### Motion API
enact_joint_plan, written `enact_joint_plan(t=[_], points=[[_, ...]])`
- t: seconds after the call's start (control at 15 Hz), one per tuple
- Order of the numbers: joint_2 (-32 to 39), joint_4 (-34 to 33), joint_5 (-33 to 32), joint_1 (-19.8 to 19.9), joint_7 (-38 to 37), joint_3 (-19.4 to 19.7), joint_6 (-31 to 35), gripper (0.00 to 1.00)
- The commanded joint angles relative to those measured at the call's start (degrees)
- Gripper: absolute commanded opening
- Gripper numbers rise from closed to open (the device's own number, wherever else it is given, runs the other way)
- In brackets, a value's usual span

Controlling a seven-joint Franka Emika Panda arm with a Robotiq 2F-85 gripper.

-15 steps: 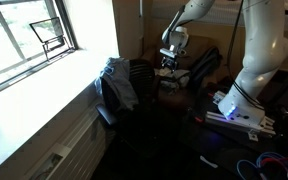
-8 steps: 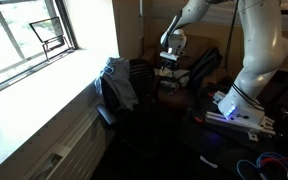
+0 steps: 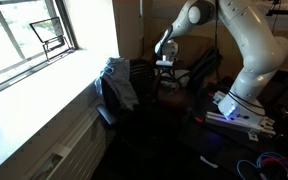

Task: Take the belt off the arm of the black chair and put it on the seat

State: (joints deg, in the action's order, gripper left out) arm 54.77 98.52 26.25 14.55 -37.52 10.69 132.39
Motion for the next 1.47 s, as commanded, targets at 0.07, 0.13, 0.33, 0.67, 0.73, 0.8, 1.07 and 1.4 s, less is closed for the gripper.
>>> enact_joint_plan(t=[0.07, 0.13, 0.33, 0.67, 0.73, 0.8, 1.07, 1.4], points=[[-2.29, 3.20, 7.32, 1.62, -3.18, -2.54, 6.08, 1.00], [-2.17, 3.10, 9.77, 2.30, -3.43, -3.52, 7.27, 1.00], [-0.50, 1.17, 16.05, 2.10, -4.22, -3.92, 8.86, 1.00], [0.18, -0.43, 14.99, 2.80, 0.47, -4.22, 5.32, 1.00], [0.76, -1.46, 15.28, 4.26, 5.22, -5.71, 4.62, 1.00], [1.79, -3.14, 14.98, 4.59, 6.89, -5.88, 2.10, 1.00], [1.04, -1.76, 15.95, 2.54, 5.84, -4.30, 3.41, 0.75], [1.07, -1.45, 15.43, 0.16, 2.42, -2.74, 5.89, 0.46]])
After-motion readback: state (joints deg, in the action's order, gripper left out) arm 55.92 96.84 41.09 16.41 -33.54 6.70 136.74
